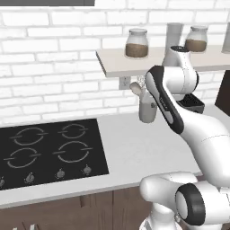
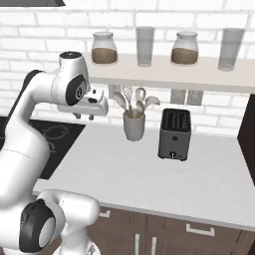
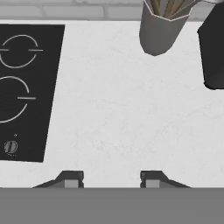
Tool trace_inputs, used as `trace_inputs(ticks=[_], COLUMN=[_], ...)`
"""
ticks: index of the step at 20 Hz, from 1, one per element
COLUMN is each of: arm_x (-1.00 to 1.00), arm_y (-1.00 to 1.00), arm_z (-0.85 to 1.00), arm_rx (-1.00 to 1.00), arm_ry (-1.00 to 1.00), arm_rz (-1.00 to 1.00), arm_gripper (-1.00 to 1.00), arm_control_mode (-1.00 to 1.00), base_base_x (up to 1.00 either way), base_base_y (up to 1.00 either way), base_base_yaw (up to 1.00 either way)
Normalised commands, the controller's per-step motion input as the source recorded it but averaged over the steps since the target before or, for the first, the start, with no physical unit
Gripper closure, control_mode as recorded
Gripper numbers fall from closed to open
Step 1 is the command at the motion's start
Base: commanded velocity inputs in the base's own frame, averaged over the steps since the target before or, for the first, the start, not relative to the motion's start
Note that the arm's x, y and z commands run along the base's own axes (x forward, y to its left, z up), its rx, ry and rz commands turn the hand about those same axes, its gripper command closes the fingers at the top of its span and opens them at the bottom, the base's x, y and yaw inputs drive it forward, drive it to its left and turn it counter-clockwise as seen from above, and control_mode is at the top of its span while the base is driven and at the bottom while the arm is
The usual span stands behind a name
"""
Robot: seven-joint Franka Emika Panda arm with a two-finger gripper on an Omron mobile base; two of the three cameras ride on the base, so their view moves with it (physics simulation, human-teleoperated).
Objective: Take a straw from the drawer in front and place it inside the glass cup on the dining counter.
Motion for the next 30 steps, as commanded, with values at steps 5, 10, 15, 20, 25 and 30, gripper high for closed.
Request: trace_inputs(ticks=[5,10,15,20,25,30], arm_x=[0.00,0.00,0.00,0.00,0.00,0.00], arm_y=[0.00,0.00,0.00,0.00,0.00,0.00], arm_z=[0.00,0.00,0.00,0.00,0.00,0.00], arm_rx=[0.00,0.00,0.00,0.00,0.00,0.00], arm_ry=[0.00,0.00,0.00,0.00,0.00,0.00], arm_rz=[0.00,0.00,0.00,0.00,0.00,0.00], arm_gripper=[-1.00,-1.00,-1.00,-1.00,-1.00,-1.00], arm_control_mode=[1.00,1.00,1.00,1.00,1.00,1.00], base_base_x=[0.00,-0.63,-0.28,0.08,0.07,0.00], base_base_y=[0.00,0.00,-0.21,-0.62,-0.78,-0.69], base_base_yaw=[0.00,0.02,0.16,0.39,0.63,0.70])
